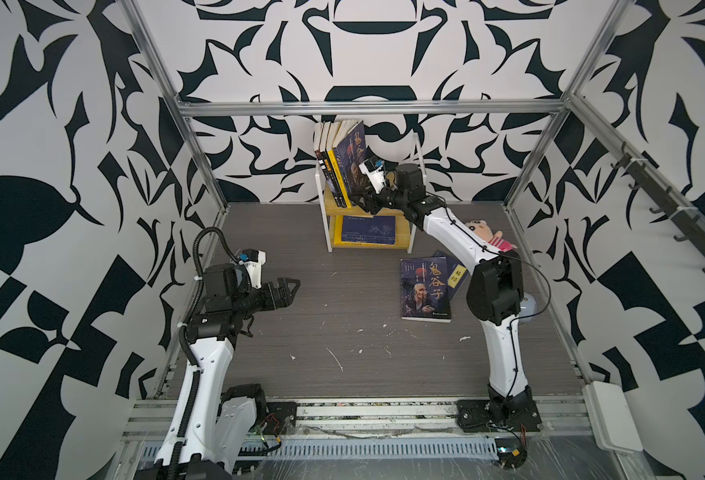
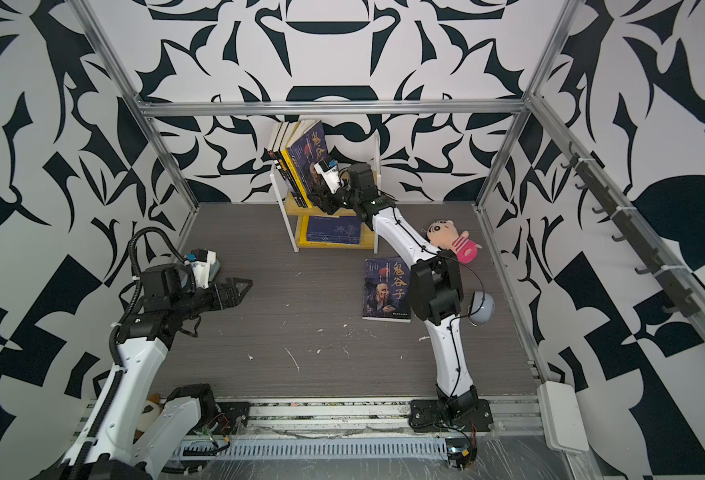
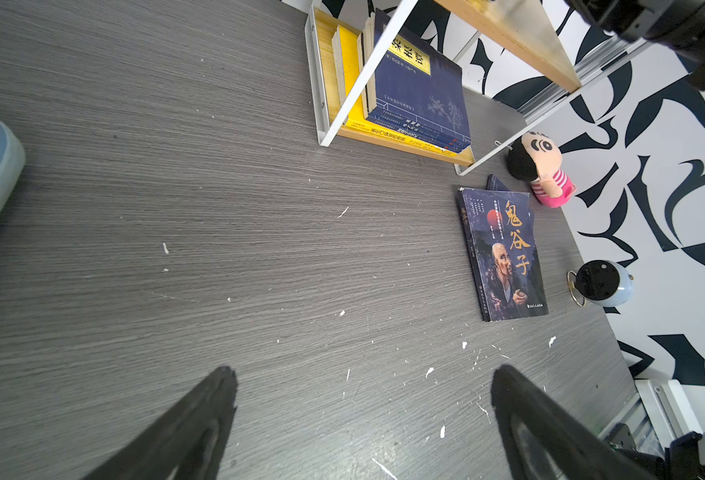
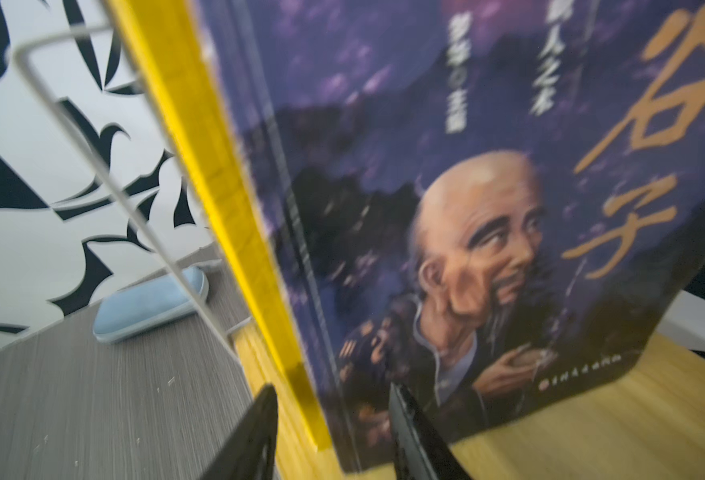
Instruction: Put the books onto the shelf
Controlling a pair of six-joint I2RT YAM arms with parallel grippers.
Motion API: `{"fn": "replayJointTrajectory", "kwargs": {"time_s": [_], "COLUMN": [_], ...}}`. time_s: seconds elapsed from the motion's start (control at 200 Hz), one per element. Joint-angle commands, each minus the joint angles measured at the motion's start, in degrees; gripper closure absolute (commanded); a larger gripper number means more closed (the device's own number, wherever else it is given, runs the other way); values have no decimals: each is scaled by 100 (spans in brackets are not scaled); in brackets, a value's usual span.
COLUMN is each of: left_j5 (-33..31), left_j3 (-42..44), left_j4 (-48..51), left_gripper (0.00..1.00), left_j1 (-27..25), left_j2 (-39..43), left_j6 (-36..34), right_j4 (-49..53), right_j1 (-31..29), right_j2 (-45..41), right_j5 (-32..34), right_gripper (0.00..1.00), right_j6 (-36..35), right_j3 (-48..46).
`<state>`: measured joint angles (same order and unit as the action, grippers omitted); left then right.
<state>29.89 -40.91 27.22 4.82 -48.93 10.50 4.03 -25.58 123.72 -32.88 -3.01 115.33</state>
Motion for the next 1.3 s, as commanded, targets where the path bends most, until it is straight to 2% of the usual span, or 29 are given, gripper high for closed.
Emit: {"fn": "replayJointTrajectory", "kwargs": {"time_s": [0.0, 0.09, 0.225, 0.405, 0.68, 0.99, 1.295], "left_j5": [96, 183, 167, 299, 305, 270, 246], "left_j3": [4, 28, 19, 60, 66, 27, 12], "left_j4": [3, -58, -5, -82, -81, -50, -52], "left_gripper": [0, 0, 0, 0, 0, 1, 1], "left_j1": [15, 5, 0, -17, 33, 43, 39], "left_j2": [34, 49, 61, 14, -38, -124, -213], "left_j6": [-22, 46, -64, -8, 10, -17, -6], "right_j4": [-403, -643, -906, -883, -304, -146, -85], "right_j1": [10, 4, 1, -8, -8, -1, 77], "right_j2": [-992, -1631, -2737, -4146, -5625, -6362, -6332], "right_j5": [-107, 76, 941, 1774, 2954, 3726, 4199], "right_gripper": [49, 47, 43, 36, 30, 22, 20], "right_j6": [8, 84, 507, 1015, 1446, 1932, 2056], "right_j3": [-504, -1316, -2663, -4292, -5985, -7305, -7842]}}
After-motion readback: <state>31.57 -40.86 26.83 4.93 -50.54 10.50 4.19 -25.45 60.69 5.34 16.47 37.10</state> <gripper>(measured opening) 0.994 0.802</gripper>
